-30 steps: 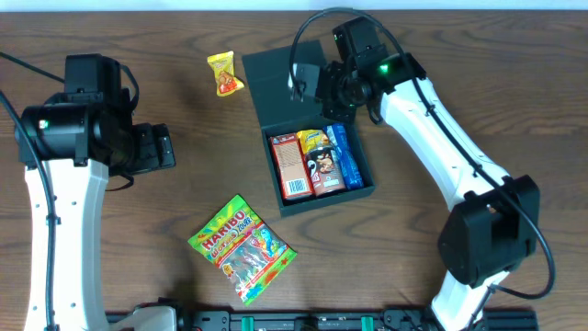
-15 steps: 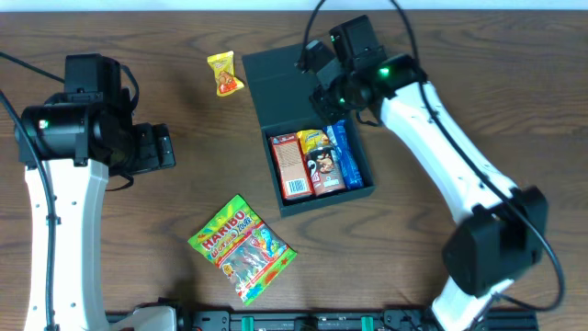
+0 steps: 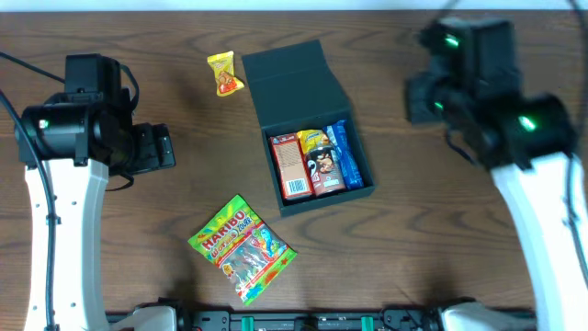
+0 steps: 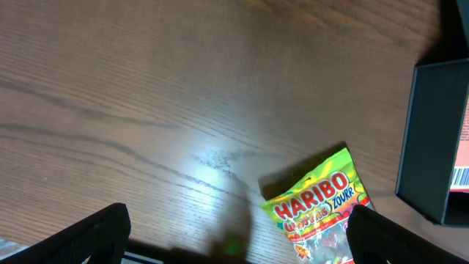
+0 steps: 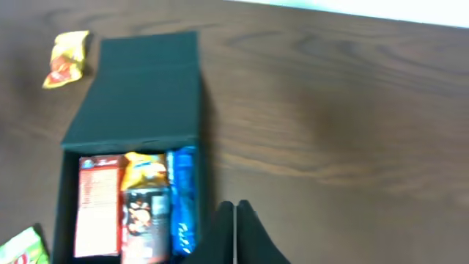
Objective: Pack container
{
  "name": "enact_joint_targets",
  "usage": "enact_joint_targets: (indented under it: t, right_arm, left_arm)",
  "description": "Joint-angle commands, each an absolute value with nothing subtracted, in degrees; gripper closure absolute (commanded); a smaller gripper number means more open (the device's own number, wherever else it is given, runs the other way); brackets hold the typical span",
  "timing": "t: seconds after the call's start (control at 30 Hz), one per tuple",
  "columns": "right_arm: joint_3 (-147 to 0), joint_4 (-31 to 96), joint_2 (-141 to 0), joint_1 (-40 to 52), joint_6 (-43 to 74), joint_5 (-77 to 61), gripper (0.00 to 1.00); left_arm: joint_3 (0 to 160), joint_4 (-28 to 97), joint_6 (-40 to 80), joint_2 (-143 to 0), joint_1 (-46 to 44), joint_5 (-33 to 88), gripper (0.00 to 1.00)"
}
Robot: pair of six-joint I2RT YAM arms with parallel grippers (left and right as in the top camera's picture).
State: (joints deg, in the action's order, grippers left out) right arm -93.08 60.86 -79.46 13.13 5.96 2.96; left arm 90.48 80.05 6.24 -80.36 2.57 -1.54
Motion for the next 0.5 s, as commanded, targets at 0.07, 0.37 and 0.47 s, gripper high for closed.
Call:
enact_joint_targets:
  t: [0.07,0.37,0.47]
  right_arm:
    - [-80.4,58.7,-68.1,8.1,7.8,5.1,0.72]
    - [-63.6,52.4,-56.8,-0.4,18.3,13.4,0.01]
    - [-62.2,54.2,-56.9,-4.3,29.6,19.6,0.01]
  left_arm:
    - [90.6,77.4,5.1,-80.4,2.8,-3.7,0.05]
    - [90.6,75.8,5.2,-80.4,2.8,-3.6,0.05]
    - [90.6,74.6,5.2,-80.4,2.8,-3.4,0.05]
